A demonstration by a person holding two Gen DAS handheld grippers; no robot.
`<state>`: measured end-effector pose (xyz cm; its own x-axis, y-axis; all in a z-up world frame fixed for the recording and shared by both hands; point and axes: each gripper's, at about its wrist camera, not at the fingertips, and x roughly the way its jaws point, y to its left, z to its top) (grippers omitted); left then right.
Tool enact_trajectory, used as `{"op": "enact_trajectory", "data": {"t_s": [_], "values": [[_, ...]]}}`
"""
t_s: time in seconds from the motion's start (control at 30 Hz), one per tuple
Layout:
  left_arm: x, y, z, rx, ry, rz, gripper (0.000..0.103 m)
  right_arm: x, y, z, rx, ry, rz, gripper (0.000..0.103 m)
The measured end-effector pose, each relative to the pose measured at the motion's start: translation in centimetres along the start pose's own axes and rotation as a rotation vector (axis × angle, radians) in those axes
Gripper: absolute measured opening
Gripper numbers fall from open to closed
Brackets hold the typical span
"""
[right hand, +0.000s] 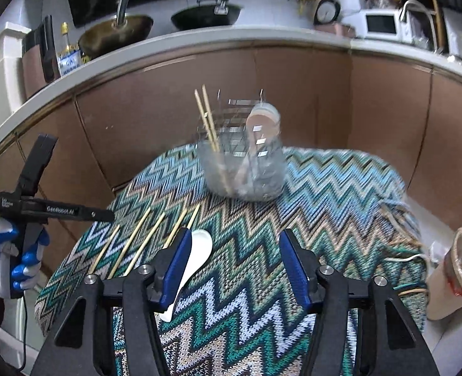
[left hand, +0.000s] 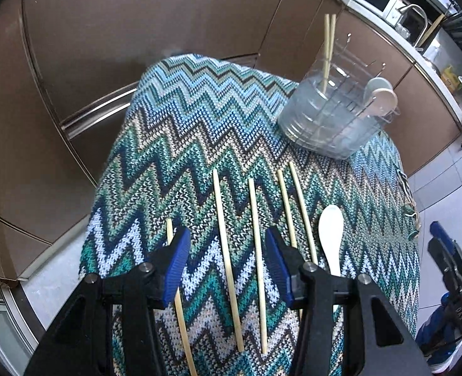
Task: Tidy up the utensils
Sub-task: 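Lower the right tool toward the white spoon while the left tool lowers toward the chopsticks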
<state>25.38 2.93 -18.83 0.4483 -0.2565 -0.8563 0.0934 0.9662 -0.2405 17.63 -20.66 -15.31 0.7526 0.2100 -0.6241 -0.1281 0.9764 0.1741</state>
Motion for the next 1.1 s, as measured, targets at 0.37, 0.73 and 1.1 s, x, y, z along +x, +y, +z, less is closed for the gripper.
{"op": "enact_trajectory", "data": {"t_s": [0.37,0.73,1.1], "values": [[3.9,0.1,2.1,0.015,0.104,0.036,0.037,6.2,-0.4,-0.2,0.003,0.168,0.118,0.042],[7.1,0.2,3.2,0.010,0.222,0.013,0.026,10.8,-0.8,0.3,-0.011,0.296,0.243,0.032],[8.8,0.8,4.3,-0.003,0.281,-0.013,0.019,14.2,-0.4,1.2,-0.066,0.367,0.301,0.026]]}}
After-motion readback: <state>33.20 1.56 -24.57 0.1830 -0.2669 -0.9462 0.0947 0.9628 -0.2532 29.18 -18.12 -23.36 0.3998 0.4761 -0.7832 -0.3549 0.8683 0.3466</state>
